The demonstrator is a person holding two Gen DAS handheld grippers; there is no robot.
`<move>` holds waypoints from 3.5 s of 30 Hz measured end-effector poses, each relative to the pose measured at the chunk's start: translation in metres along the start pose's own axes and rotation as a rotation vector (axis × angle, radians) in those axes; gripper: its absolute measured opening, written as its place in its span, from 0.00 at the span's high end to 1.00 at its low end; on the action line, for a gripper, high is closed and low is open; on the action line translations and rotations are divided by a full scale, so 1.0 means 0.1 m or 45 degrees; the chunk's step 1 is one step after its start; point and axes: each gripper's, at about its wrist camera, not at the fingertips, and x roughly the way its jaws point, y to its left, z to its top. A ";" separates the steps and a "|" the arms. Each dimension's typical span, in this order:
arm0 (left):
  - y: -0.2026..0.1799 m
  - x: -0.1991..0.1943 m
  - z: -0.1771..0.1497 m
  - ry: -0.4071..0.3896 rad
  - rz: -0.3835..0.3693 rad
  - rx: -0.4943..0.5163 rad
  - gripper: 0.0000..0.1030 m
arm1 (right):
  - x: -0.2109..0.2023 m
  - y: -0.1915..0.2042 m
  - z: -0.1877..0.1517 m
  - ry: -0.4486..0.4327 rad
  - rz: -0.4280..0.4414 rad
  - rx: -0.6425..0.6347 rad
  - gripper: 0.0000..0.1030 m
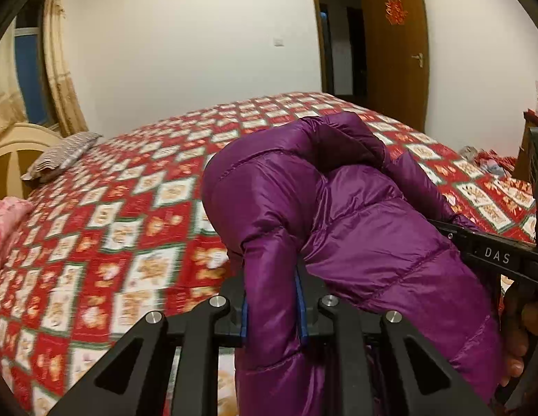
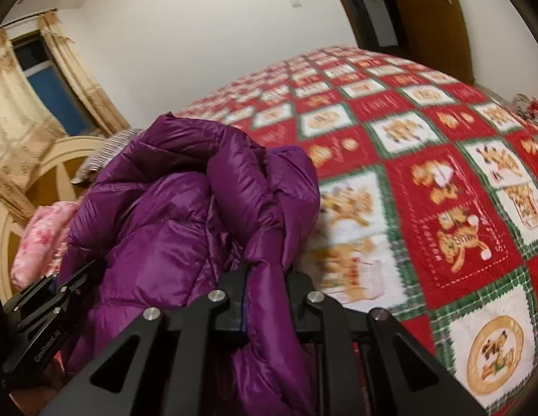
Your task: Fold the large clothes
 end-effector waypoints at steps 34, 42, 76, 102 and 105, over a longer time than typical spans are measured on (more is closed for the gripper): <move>1.51 -0.85 -0.84 0.046 0.311 -0.276 0.82 | 0.57 1.82 -0.42 0.236 0.293 -0.356 0.83; 1.56 -0.68 -1.00 0.090 0.337 -0.284 0.70 | 0.75 1.80 -0.57 0.290 0.236 -0.363 0.83; 1.80 -0.48 -1.28 0.127 0.431 -0.414 0.09 | 0.86 1.80 -0.73 0.269 0.147 -0.370 0.63; 1.84 -0.43 -1.29 0.144 0.424 -0.455 0.06 | 0.91 1.86 -0.75 0.259 0.063 -0.427 0.58; 1.81 -0.43 -1.26 0.153 0.439 -0.437 0.06 | 0.91 1.90 -0.76 0.256 0.041 -0.445 0.57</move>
